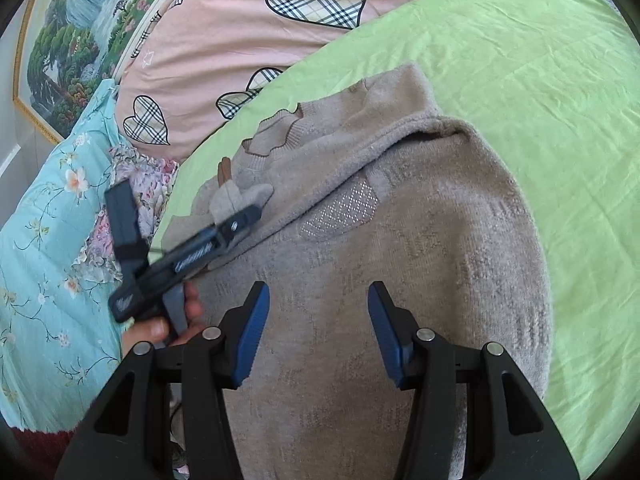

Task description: Fold small clothes

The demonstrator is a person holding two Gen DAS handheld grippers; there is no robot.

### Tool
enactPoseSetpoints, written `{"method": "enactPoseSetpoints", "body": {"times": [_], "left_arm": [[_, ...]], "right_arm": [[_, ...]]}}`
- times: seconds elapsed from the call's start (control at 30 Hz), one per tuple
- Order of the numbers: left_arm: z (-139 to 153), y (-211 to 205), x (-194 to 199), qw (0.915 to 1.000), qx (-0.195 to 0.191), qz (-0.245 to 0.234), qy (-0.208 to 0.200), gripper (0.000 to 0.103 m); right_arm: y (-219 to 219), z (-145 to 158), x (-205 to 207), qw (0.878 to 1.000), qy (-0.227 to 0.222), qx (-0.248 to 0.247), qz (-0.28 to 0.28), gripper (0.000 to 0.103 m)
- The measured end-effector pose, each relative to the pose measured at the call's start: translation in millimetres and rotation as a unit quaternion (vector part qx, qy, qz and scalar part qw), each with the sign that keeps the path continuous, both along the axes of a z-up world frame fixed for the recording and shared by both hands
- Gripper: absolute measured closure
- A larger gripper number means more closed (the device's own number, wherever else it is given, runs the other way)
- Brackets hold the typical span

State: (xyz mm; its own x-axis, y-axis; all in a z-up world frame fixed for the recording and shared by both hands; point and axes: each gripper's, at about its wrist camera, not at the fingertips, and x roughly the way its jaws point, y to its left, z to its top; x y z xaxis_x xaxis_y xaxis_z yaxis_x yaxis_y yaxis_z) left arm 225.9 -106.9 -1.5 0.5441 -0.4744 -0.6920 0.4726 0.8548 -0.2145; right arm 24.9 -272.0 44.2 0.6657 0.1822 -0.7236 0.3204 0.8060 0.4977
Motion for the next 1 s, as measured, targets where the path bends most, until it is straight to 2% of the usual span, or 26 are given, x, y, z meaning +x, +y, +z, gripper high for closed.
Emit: {"method": "enactPoseSetpoints", "body": {"times": [0.13, 0.23, 0.33, 0.47, 0.53, 0.6, 0.7, 0.8, 0.83, 0.87, 0.9, 1.0], "left_arm": [[10, 47, -33, 0.9995, -0.005, 0.030, -0.003, 0.038], [16, 91, -47, 0.9964, 0.008, 0.082, -0.017, 0.038], [14, 135, -41, 0.9885, 0.033, 0.146, -0.020, 0.038], [-3, 175, -14, 0.9776, 0.061, 0.201, 0.014, 0.038], [-13, 186, -5, 0.9752, 0.058, 0.209, 0.042, 0.038], [-20, 192, 0, 0.9743, 0.047, 0.214, 0.053, 0.038], [-22, 189, 0, 0.9743, 0.061, 0.212, 0.046, 0.037], [-23, 183, -4, 0.9739, 0.079, 0.209, 0.037, 0.037], [-22, 181, -2, 0.9740, 0.079, 0.209, 0.038, 0.037], [-23, 182, -1, 0.9739, 0.078, 0.209, 0.041, 0.037], [-23, 182, 1, 0.9737, 0.077, 0.210, 0.043, 0.037], [-19, 177, 10, 0.9734, 0.086, 0.209, 0.039, 0.037]], "right_arm": [[3, 2, 14, 1.000, 0.003, -0.011, 0.015, 0.050], [12, 6, 35, 0.999, -0.001, -0.025, 0.036, 0.050], [23, 10, 70, 0.997, -0.010, -0.036, 0.064, 0.050], [39, 10, 135, 0.993, -0.010, -0.048, 0.109, 0.050], [47, 9, 165, 0.989, -0.005, -0.064, 0.130, 0.050], [53, 4, 198, 0.986, 0.004, -0.071, 0.149, 0.050], [64, -13, 240, 0.981, 0.034, -0.074, 0.178, 0.050], [70, -30, 258, 0.977, 0.047, -0.052, 0.202, 0.050], [73, -32, 258, 0.975, 0.041, -0.046, 0.212, 0.059], [75, -30, 255, 0.974, 0.026, -0.039, 0.221, 0.085], [73, -28, 252, 0.975, 0.014, -0.031, 0.220, 0.094], [48, -2, 228, 0.985, -0.043, -0.012, 0.164, 0.094]]}}
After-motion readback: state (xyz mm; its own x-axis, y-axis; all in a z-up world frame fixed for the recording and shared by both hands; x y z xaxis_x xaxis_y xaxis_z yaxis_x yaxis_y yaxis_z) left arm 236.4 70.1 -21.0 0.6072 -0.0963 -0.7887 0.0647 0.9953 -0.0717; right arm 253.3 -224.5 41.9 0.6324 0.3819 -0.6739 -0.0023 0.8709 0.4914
